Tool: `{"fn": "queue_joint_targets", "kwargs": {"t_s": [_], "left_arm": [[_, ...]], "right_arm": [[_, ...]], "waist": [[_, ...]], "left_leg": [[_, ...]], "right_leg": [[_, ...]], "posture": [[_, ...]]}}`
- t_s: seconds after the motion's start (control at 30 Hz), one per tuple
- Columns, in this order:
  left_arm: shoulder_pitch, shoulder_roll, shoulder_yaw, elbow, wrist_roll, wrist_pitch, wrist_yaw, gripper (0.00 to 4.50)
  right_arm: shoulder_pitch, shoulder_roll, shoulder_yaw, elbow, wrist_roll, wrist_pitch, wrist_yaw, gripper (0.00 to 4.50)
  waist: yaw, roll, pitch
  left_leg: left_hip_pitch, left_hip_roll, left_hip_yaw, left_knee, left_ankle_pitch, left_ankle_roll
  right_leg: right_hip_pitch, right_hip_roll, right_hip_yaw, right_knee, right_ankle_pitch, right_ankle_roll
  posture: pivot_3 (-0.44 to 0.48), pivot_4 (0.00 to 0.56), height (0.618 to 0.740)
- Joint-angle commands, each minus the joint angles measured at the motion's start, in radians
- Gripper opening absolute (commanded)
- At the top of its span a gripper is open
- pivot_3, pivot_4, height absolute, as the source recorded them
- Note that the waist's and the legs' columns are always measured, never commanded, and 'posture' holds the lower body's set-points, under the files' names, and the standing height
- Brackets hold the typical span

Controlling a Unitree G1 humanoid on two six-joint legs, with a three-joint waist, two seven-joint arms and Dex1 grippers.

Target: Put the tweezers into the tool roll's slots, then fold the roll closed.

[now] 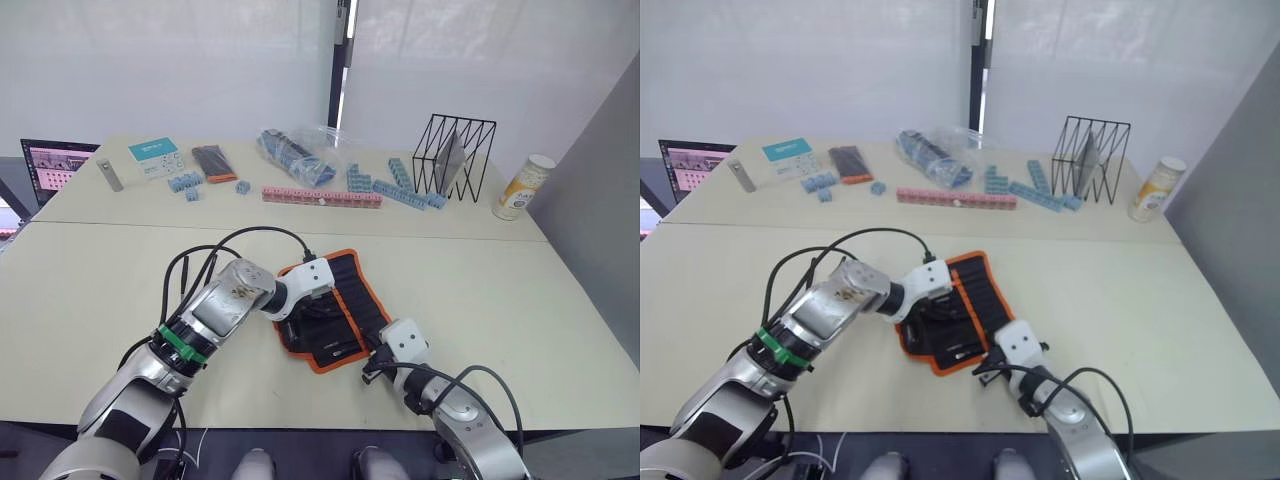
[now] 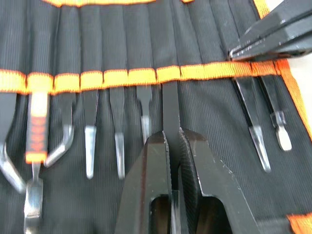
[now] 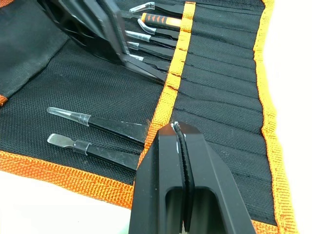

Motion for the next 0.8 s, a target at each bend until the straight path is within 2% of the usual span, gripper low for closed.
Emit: {"fn": "queue_joint_targets", "kwargs": {"t_s": [0.03,0.33,0.6,0.67,0.7,0.8], "left_arm": [[-0.04,-0.062,-0.027,0.044,0.038,-0.022,0.015,0.03],[-0.075,-0.205,-0.047,0.233,0.131,-0.112,0.064,0.03],[-0.058,-0.205,-0.025,0.252,0.166,-0.146,0.049,0.03],[-0.06,-0.196,-0.011,0.235,0.162,-0.14,0.045,0.88],[-0.061,-0.188,-0.004,0.223,0.159,-0.136,0.039,1.06],[-0.059,-0.121,0.053,0.109,0.127,-0.097,0.006,2.09]], "right_arm": [[0.079,-0.017,0.068,0.146,-0.025,0.106,0.024,0.0],[0.084,-0.014,0.08,0.131,-0.032,0.115,0.023,0.0],[0.096,-0.013,0.082,0.11,-0.037,0.128,0.029,0.0],[0.097,-0.014,0.082,0.11,-0.038,0.127,0.031,0.0],[0.096,-0.014,0.083,0.11,-0.038,0.128,0.031,0.0],[0.093,-0.016,0.081,0.114,-0.039,0.128,0.033,0.0]], "waist": [[0.0,-0.001,-0.001],[0.01,-0.003,-0.004],[0.014,-0.001,-0.005],[0.012,-0.001,-0.005],[0.01,0.0,-0.004],[0.002,0.001,-0.003]], "left_leg": [[0.0,0.0,0.0,0.0,0.0,0.0],[0.001,-0.001,0.0,0.004,0.0,0.0],[0.003,-0.001,-0.001,0.014,-0.007,-0.008],[0.003,-0.001,-0.002,0.014,-0.007,-0.008],[0.003,-0.001,-0.002,0.014,-0.007,-0.008],[0.002,-0.001,-0.002,0.013,-0.007,-0.007]], "right_leg": [[0.0,0.0,0.0,0.0,0.0,0.0],[0.004,0.0,0.0,0.0,0.0,0.001],[0.007,-0.001,0.0,-0.003,-0.001,0.001],[0.009,-0.001,0.0,-0.003,-0.001,0.001],[0.01,-0.001,0.0,-0.003,-0.001,0.001],[0.01,-0.001,0.0,-0.002,-0.001,0.001]], "posture": [[0.0,0.15,0.737],[0.0,0.15,0.737],[0.0,0.15,0.737],[0.0,0.15,0.737],[0.0,0.15,0.737],[0.0,0.15,0.737]]}}
